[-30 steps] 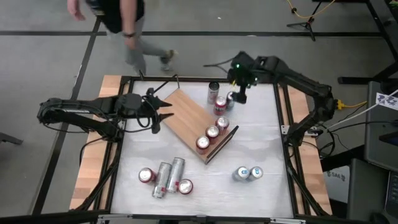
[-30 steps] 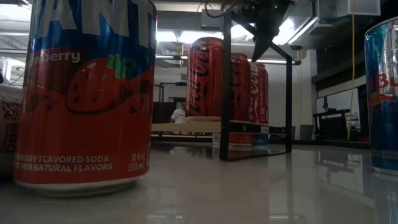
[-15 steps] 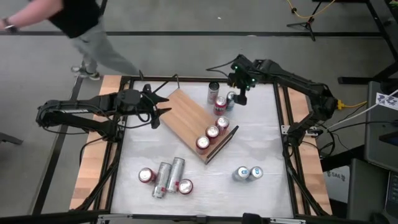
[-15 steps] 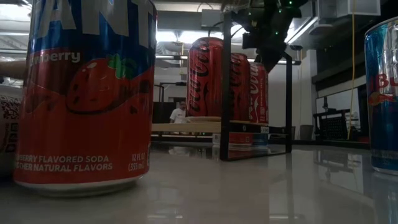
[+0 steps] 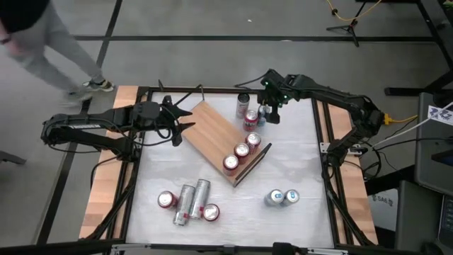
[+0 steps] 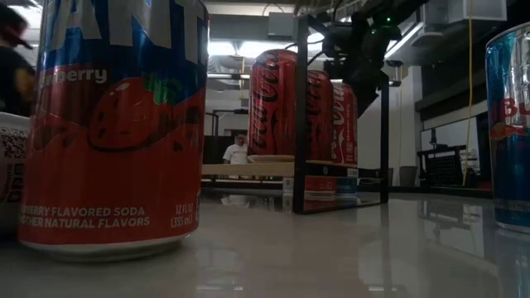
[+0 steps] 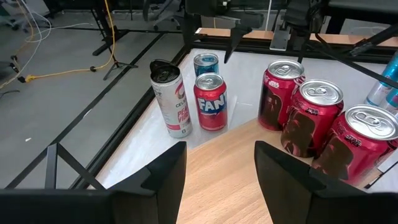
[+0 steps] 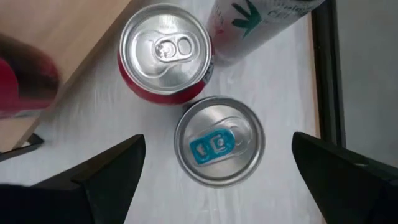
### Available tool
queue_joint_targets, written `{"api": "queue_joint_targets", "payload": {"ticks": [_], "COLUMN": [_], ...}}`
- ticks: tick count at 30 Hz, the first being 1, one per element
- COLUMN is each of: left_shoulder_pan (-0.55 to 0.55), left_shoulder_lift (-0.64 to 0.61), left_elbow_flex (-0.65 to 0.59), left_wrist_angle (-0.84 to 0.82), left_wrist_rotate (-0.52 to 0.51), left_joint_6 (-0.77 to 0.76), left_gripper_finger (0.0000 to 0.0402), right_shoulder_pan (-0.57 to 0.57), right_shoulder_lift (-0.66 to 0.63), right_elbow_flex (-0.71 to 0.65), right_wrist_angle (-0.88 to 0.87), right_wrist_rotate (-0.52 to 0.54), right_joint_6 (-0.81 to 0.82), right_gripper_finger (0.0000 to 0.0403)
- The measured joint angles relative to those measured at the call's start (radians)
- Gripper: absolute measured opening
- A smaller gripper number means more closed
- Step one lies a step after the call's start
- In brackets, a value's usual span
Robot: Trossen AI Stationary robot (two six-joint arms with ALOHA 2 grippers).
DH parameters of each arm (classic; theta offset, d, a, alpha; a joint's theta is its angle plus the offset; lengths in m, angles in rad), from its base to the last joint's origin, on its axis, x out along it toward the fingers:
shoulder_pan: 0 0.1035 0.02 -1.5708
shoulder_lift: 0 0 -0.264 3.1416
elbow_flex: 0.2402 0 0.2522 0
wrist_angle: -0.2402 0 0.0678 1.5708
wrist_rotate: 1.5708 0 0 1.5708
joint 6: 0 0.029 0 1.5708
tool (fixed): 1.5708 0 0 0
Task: Place canned beverage on shelf
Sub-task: Put the top left blue soda can on the shelf
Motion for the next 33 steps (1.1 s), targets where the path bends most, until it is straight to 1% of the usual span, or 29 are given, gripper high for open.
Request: {"api": "queue_joint_targets", "payload": {"ticks": [14, 18, 28, 33], "left_shoulder_pan": [0.000, 0.000, 0.000, 0.000], "left_shoulder_lift": [0.000, 0.000, 0.000, 0.000], "left_elbow_flex": [0.000, 0.000, 0.000, 0.000], "left_wrist_angle": [0.000, 0.000, 0.000, 0.000], "left_wrist_rotate": [0.000, 0.000, 0.000, 0.000], "left_joint_6": [-0.001, -0.002, -0.047, -0.047], "left_gripper_finger": [0.0181, 0.0181, 0.0181, 0.0181], "right_shoulder_pan": [0.000, 0.000, 0.001, 0.001], "right_shoulder_lift": [-0.001, -0.001, -0.001, -0.001], "right_elbow_flex": [-0.053, -0.054, -0.054, -0.054], "right_wrist_angle": [0.088, 0.087, 0.084, 0.085], "right_wrist_rotate": [0.010, 0.053, 0.052, 0.051], "right_joint_6": [0.005, 0.061, 0.256, 0.308], "right_gripper_finger": [0.0395, 0.0395, 0.0395, 0.0395]}}
